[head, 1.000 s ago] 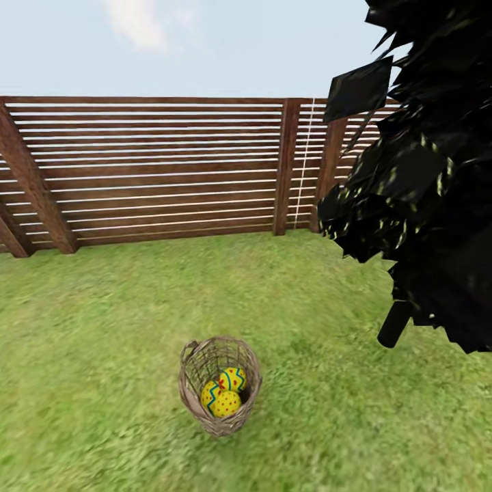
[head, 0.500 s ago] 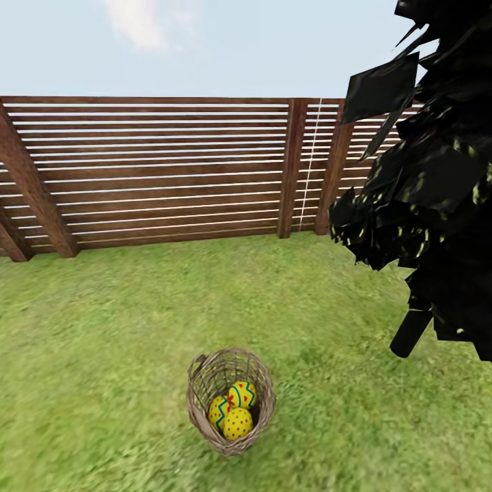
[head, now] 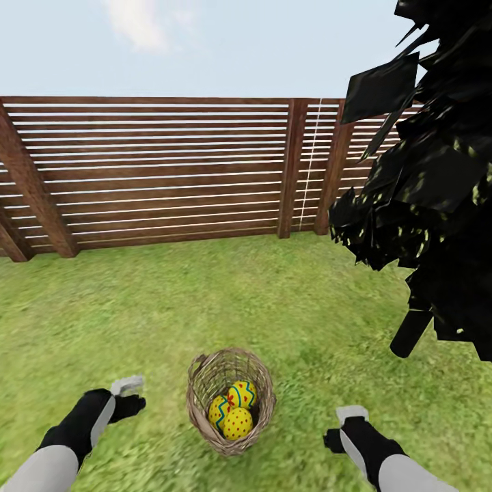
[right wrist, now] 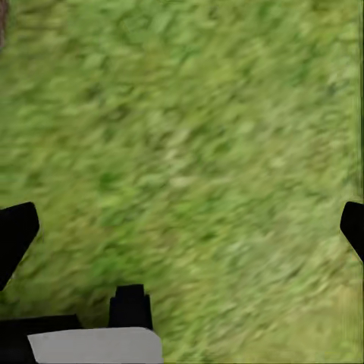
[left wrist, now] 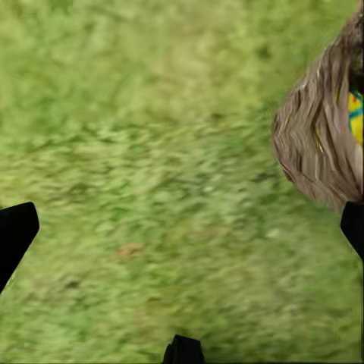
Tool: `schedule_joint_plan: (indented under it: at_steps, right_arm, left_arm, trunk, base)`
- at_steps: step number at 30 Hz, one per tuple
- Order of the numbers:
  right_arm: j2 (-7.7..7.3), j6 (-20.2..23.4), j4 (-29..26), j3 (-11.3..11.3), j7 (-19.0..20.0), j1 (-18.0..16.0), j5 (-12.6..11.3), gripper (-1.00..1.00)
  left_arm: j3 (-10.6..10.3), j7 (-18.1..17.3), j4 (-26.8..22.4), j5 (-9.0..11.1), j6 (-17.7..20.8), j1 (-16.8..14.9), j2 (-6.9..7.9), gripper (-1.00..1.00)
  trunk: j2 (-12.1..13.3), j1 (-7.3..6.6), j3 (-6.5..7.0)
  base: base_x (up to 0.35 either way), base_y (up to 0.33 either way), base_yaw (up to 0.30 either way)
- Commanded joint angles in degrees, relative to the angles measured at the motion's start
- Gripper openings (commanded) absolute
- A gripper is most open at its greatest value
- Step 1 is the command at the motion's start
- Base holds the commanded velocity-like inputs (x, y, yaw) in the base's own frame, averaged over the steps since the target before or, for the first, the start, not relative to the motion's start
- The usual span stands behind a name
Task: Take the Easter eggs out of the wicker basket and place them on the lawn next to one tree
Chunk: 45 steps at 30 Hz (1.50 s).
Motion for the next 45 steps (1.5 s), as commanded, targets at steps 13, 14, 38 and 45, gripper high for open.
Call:
schedule_joint_plan:
  at_steps: [13,14,38,45]
  right_arm:
    - [0.06,1.38,-3.08,-0.44,-0.13,-2.45,-5.31,1.00]
    - [0.08,1.31,-3.03,-0.47,-0.14,-2.45,-5.37,1.00]
    - [-0.43,1.07,-3.14,-7.39,4.09,-2.46,-5.30,1.00]
    - [-0.55,1.26,-3.05,-7.41,8.02,-2.46,-5.29,1.00]
  left_arm:
    - [0.04,-0.65,-4.22,0.65,0.86,-2.08,0.17,1.00]
    - [0.01,-0.65,-4.15,0.62,0.88,-2.08,0.13,1.00]
    - [-6.72,-3.05,-3.93,0.33,1.34,-2.08,-0.02,1.00]
    - [-9.36,-3.94,-3.91,0.40,1.46,-2.08,-0.11,1.00]
  trunk:
    - [-0.03,0.00,0.03]
    - [-0.03,0.00,0.06]
    - [-0.03,0.00,1.10]
    - [-0.03,0.00,1.14]
  base:
    - [0.070,0.130,-0.105]
    - [0.154,0.294,-0.271]
    - [0.080,0.253,-0.248]
    - [0.000,0.003,-0.117]
